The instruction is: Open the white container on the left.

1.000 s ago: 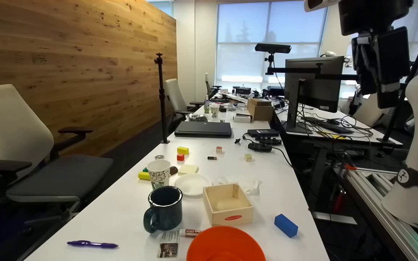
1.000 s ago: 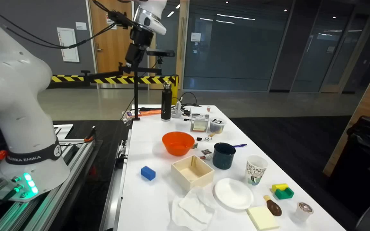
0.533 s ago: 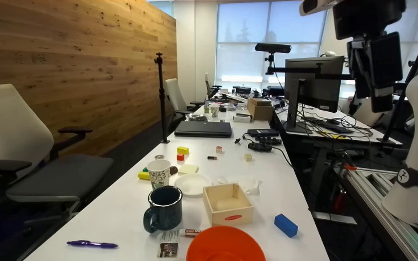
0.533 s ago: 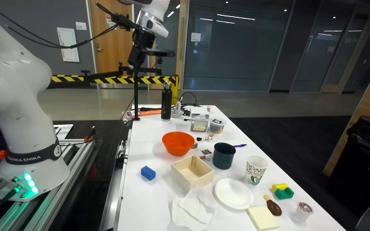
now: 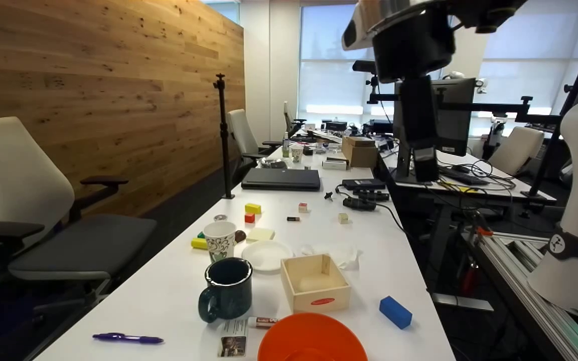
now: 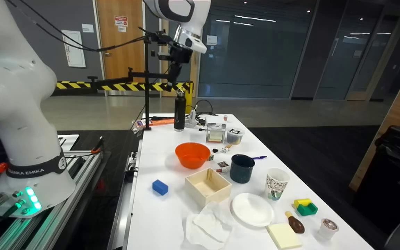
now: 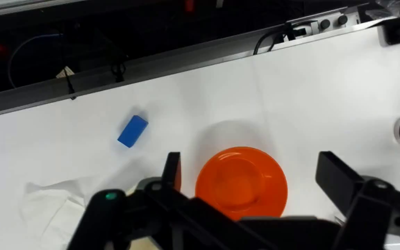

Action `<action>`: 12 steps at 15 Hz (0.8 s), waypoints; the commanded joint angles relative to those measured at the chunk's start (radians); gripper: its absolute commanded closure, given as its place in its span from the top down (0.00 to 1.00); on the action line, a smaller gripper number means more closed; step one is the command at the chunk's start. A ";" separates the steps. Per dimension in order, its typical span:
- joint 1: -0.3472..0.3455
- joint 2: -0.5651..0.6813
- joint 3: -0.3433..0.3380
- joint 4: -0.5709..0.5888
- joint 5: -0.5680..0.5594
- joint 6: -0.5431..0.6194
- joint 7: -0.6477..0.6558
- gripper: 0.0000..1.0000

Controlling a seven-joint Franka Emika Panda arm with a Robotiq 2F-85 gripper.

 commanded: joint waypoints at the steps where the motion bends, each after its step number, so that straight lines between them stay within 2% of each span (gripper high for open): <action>1: 0.028 0.154 -0.009 0.141 -0.022 0.016 0.037 1.00; 6: 0.091 0.313 -0.012 0.286 -0.069 0.013 0.074 1.00; 8: 0.124 0.362 -0.018 0.328 -0.103 0.036 0.134 1.00; 11: 0.162 0.415 -0.030 0.365 -0.113 0.108 0.148 1.00; 12: 0.156 0.370 -0.038 0.312 -0.085 0.089 0.123 1.00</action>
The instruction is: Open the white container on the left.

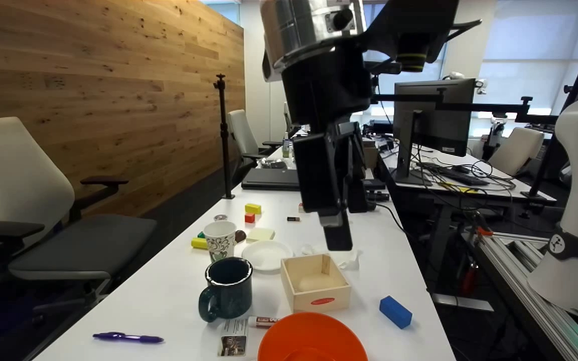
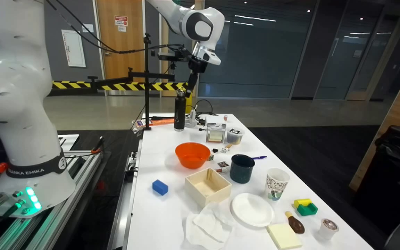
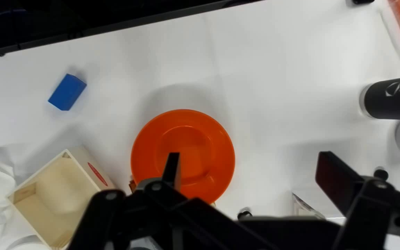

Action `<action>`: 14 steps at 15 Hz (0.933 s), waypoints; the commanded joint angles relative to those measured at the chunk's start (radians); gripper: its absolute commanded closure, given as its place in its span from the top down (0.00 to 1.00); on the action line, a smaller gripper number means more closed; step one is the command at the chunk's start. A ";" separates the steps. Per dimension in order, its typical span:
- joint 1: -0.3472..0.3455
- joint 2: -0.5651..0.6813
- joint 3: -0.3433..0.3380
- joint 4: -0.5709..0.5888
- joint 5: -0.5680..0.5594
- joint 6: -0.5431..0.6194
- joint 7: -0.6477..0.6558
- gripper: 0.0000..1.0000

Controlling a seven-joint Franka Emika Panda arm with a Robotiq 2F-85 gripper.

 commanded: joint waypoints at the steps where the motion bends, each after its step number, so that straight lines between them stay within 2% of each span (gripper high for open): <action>1: 0.033 0.017 -0.027 0.016 0.004 0.010 -0.003 1.00; 6: 0.045 0.037 -0.034 0.039 -0.014 0.010 0.008 1.00; 10: 0.062 0.088 -0.054 0.039 -0.091 0.094 -0.012 1.00; 14: 0.082 0.164 -0.077 0.053 -0.154 0.234 -0.039 1.00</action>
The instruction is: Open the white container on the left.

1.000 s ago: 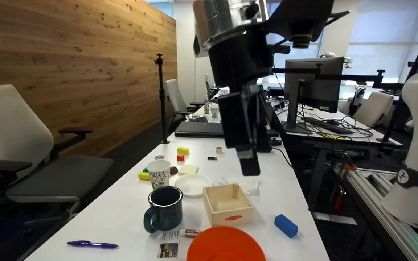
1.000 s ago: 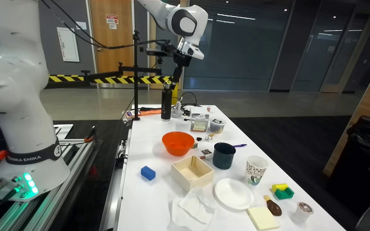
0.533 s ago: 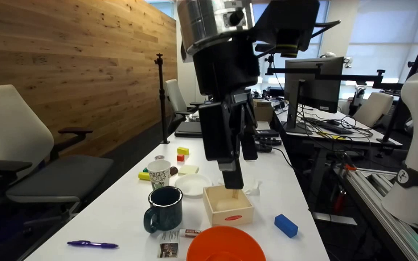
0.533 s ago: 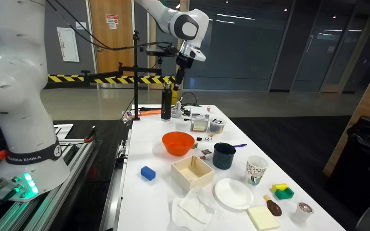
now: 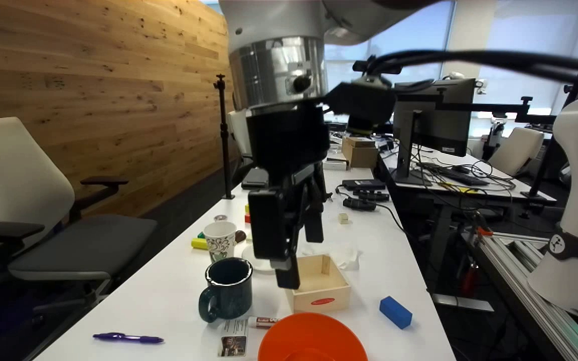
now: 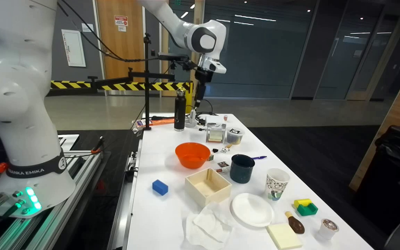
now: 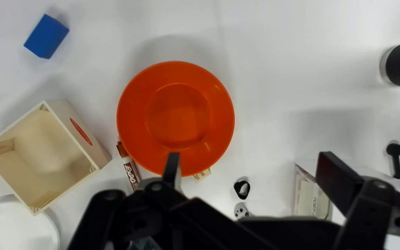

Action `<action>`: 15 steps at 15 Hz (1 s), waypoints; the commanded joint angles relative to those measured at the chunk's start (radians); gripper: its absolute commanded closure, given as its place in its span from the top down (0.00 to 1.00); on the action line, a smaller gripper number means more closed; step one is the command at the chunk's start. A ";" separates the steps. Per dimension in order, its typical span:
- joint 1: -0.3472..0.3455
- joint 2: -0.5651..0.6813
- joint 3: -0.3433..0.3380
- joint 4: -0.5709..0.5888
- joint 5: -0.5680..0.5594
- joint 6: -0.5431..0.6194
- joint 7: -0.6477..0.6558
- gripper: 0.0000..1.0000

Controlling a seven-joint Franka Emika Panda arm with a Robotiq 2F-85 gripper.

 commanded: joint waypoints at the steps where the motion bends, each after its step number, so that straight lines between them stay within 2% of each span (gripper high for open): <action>1: 0.036 0.074 -0.033 0.023 -0.069 0.136 -0.028 1.00; 7: 0.083 0.185 -0.087 0.038 -0.105 0.428 -0.024 1.00; 11: 0.120 0.221 -0.123 0.054 -0.108 0.495 -0.012 1.00; 15: 0.139 0.260 -0.132 0.094 -0.091 0.501 -0.033 1.00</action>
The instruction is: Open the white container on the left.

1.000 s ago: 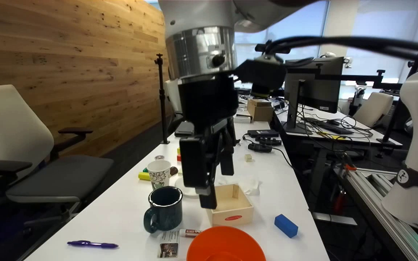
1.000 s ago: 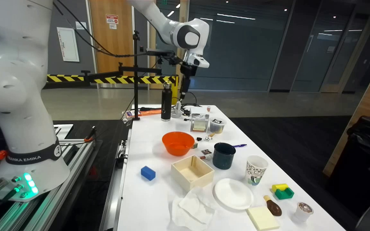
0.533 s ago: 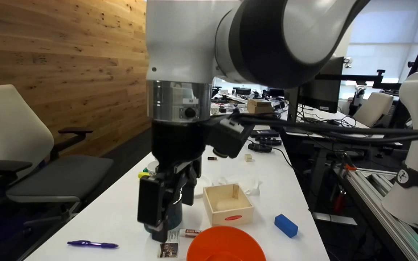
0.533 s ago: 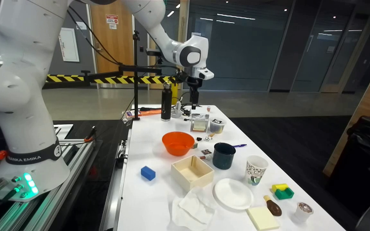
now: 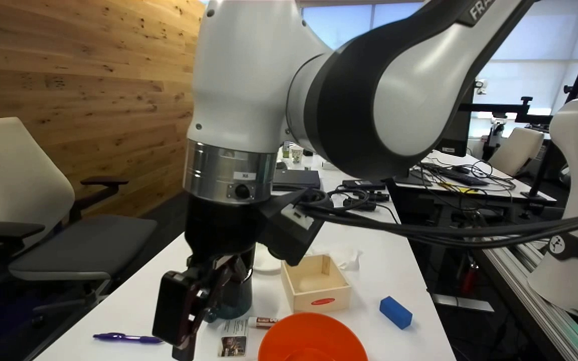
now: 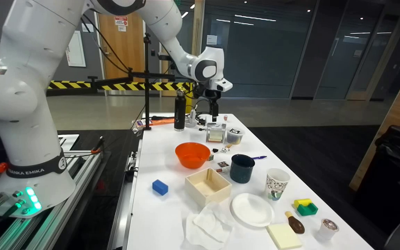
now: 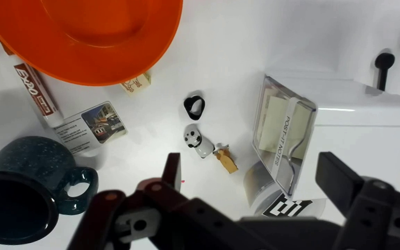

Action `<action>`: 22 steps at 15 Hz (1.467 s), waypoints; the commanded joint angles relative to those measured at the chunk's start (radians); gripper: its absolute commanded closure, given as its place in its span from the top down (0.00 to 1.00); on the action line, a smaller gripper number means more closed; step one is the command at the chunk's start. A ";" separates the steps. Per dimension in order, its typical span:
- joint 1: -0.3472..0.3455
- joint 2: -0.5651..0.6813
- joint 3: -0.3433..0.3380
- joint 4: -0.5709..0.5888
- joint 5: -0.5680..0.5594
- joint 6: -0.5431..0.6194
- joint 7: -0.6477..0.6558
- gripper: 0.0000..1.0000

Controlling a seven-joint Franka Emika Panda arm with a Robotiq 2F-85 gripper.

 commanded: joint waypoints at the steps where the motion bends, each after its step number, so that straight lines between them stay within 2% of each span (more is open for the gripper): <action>1: 0.024 0.050 -0.016 0.061 -0.017 0.006 -0.008 1.00; 12: 0.018 0.169 -0.009 0.162 0.031 0.056 -0.060 1.00; 13: 0.030 0.134 -0.023 0.116 0.018 0.052 -0.041 1.00; 22: 0.053 0.158 -0.055 0.135 -0.001 0.061 -0.032 1.00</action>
